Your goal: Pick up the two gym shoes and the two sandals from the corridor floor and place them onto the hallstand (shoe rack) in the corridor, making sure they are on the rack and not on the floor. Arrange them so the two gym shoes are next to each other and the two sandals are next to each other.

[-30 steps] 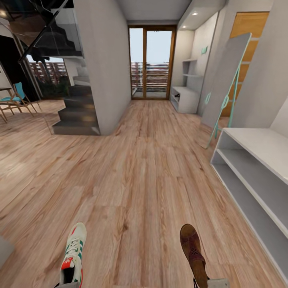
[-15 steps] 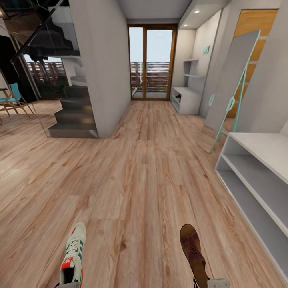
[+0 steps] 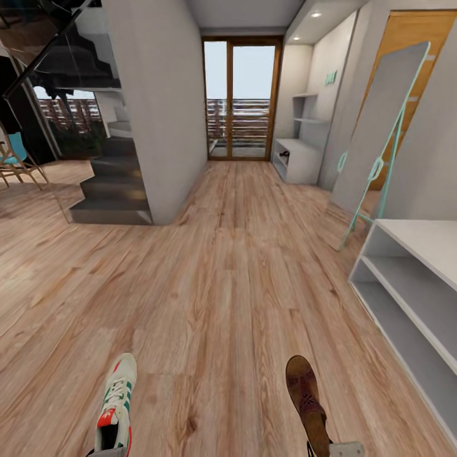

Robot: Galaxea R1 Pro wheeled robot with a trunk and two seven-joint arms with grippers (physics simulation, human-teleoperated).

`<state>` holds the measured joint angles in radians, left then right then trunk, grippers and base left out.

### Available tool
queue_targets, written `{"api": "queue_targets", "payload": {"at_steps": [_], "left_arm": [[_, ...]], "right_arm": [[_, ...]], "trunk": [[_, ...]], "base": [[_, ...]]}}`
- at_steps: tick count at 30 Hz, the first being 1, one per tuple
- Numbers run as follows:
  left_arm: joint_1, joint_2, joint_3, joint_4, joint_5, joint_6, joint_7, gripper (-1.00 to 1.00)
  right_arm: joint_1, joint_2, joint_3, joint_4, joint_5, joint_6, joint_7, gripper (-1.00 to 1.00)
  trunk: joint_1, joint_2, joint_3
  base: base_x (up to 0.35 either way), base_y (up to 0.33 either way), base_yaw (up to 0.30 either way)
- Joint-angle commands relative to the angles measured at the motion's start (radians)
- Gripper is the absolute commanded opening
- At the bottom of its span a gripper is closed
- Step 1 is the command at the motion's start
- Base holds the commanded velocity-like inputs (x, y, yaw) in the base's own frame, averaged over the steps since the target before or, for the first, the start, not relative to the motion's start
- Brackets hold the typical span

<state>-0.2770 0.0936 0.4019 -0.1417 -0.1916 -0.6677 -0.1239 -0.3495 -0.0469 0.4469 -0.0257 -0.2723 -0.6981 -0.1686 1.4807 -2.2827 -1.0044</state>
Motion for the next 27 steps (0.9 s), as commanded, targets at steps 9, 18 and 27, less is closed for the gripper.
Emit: {"api": "queue_targets", "payload": {"at_steps": [9,18,27], "left_arm": [[-0.001,0.0,0.009,0.001,-0.006,-0.003,-0.005,-1.0],[-0.001,0.0,0.009,0.001,-0.006,-0.003,-0.005,-1.0],[-0.001,0.0,0.009,0.001,-0.006,-0.003,-0.004,-1.0]], "right_arm": [[0.0,0.0,0.009,0.0,-0.008,-0.001,-0.002,-1.0],[0.0,0.0,0.009,0.0,-0.008,-0.001,-0.002,-1.0],[0.0,0.001,0.009,0.0,-0.008,-0.001,-0.002,-1.0]], "trunk": [[0.0,0.0,-0.001],[0.0,0.0,-0.001],[0.0,0.0,-0.001]], "base": [[0.337,0.0,0.0],[0.337,0.0,0.0],[0.337,0.0,0.0]]}}
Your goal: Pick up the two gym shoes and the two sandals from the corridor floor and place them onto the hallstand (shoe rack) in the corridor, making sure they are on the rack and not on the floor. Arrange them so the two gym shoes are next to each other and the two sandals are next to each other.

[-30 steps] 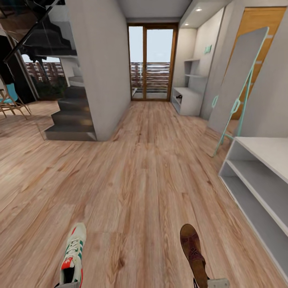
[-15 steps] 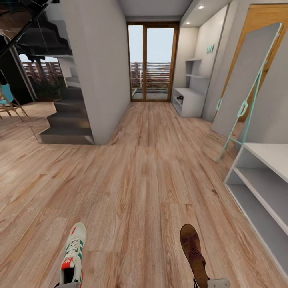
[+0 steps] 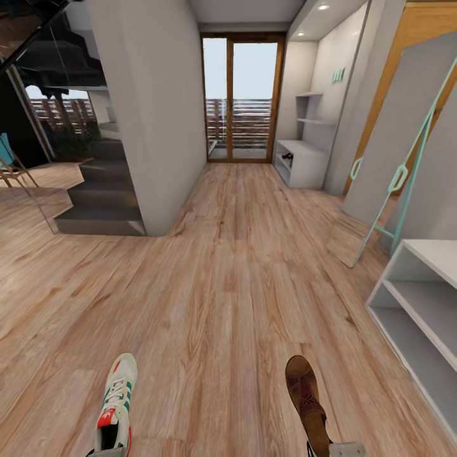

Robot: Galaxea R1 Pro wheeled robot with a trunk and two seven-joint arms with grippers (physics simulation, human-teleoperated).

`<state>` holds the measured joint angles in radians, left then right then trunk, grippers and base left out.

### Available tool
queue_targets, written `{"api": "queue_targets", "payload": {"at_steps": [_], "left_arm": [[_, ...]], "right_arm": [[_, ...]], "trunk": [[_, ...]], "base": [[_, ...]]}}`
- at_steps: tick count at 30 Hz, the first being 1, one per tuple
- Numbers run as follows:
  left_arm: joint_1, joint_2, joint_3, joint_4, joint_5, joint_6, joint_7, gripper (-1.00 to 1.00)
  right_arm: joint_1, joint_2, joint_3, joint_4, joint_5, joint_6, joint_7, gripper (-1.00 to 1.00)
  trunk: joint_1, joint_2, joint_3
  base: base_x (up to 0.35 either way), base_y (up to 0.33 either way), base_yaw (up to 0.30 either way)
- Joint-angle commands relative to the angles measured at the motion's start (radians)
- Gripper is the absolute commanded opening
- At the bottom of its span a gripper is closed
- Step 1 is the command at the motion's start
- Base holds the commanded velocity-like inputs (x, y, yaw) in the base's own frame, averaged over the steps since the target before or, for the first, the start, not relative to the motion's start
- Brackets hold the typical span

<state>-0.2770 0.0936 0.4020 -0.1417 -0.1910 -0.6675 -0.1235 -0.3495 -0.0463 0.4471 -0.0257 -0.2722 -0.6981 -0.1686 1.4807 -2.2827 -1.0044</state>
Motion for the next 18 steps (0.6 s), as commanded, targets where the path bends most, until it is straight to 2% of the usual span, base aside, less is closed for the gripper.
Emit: {"api": "queue_targets", "payload": {"at_steps": [1,18], "left_arm": [[-0.001,0.0,0.009,0.001,-0.007,-0.003,-0.005,-1.0],[-0.001,0.0,0.009,0.001,-0.006,-0.003,-0.005,-1.0]], "right_arm": [[0.0,0.0,0.009,0.0,-0.008,-0.001,-0.002,-1.0],[0.0,0.0,0.009,0.0,-0.008,-0.001,-0.002,-1.0]], "trunk": [[0.0,0.0,-0.001],[0.0,0.0,-0.001]], "base": [[0.337,0.0,0.0],[0.337,0.0,0.0]]}}
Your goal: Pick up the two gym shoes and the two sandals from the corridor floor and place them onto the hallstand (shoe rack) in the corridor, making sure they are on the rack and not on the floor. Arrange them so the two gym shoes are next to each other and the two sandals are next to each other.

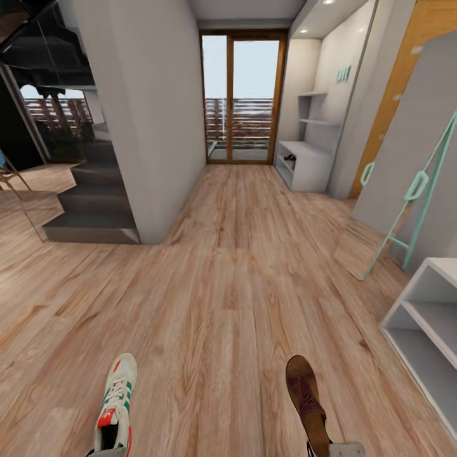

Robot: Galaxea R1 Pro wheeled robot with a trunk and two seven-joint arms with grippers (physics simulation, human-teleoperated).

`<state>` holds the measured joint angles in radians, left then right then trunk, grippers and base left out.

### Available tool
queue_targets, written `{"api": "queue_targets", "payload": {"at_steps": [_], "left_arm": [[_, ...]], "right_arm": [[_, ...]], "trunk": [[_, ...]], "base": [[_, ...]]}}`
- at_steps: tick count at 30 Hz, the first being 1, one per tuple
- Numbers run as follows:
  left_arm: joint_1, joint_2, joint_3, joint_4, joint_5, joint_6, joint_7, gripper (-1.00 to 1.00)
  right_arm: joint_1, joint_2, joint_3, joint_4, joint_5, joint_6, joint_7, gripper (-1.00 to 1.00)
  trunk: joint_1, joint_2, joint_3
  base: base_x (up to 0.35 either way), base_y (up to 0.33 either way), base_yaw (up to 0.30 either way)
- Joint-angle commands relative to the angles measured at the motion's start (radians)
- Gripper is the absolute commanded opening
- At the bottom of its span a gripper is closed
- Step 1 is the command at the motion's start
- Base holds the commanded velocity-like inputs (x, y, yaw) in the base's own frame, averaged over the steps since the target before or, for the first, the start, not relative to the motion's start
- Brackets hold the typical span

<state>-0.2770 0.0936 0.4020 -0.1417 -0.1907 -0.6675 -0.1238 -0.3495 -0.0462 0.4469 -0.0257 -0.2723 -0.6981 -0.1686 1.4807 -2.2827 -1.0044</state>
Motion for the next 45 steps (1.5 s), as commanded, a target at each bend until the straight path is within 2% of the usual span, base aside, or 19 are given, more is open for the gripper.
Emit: {"api": "queue_targets", "payload": {"at_steps": [1,45], "left_arm": [[-0.001,0.0,0.009,0.001,-0.006,-0.003,-0.005,-1.0],[-0.001,0.0,0.009,0.001,-0.006,-0.003,-0.004,-1.0]], "right_arm": [[0.0,0.0,0.009,0.0,-0.008,-0.001,-0.002,-1.0],[0.0,0.0,0.009,0.0,-0.008,-0.001,-0.002,-1.0]], "trunk": [[0.0,0.0,-0.001],[0.0,0.0,-0.001]], "base": [[0.337,0.0,0.0],[0.337,0.0,0.0]]}}
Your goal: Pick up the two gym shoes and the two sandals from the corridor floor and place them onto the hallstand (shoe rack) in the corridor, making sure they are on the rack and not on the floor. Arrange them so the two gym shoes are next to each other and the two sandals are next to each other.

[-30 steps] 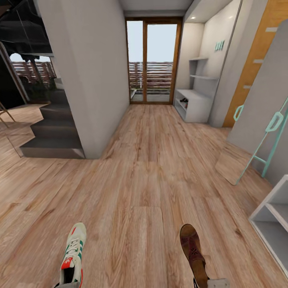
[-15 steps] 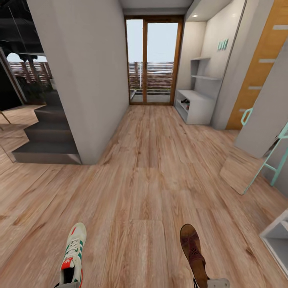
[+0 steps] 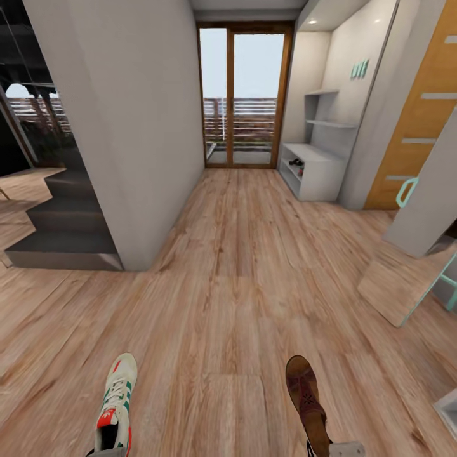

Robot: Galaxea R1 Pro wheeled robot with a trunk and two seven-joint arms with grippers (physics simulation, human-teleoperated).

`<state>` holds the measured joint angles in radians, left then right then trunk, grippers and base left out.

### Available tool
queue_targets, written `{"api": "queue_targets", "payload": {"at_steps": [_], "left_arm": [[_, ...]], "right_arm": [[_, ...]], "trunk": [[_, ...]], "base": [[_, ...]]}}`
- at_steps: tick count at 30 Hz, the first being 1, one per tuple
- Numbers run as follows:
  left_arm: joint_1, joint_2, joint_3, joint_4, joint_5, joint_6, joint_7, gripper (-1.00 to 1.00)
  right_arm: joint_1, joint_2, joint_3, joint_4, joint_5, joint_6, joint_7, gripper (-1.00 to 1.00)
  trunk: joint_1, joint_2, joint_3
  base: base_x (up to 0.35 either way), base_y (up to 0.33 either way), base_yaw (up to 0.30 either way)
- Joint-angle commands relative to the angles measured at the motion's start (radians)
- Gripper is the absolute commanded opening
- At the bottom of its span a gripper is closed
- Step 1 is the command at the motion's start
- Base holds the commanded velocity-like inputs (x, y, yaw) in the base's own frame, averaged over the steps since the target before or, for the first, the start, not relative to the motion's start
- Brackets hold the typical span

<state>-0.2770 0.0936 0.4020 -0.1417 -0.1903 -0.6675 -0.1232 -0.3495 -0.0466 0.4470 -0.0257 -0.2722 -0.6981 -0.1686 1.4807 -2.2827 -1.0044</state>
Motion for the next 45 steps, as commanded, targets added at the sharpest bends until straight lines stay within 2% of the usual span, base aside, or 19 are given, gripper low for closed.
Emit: {"api": "queue_targets", "payload": {"at_steps": [1,45], "left_arm": [[-0.001,0.0,0.009,0.001,-0.006,-0.003,-0.005,-1.0],[-0.001,0.001,0.009,0.002,-0.003,-0.003,-0.004,-1.0]], "right_arm": [[0.0,0.0,0.009,0.0,-0.008,-0.001,-0.002,-1.0],[0.0,0.0,0.009,0.0,-0.008,-0.001,-0.002,-1.0]], "trunk": [[0.0,0.0,-0.001],[0.0,0.0,-0.001]], "base": [[0.337,0.0,0.0],[0.337,0.0,0.0]]}}
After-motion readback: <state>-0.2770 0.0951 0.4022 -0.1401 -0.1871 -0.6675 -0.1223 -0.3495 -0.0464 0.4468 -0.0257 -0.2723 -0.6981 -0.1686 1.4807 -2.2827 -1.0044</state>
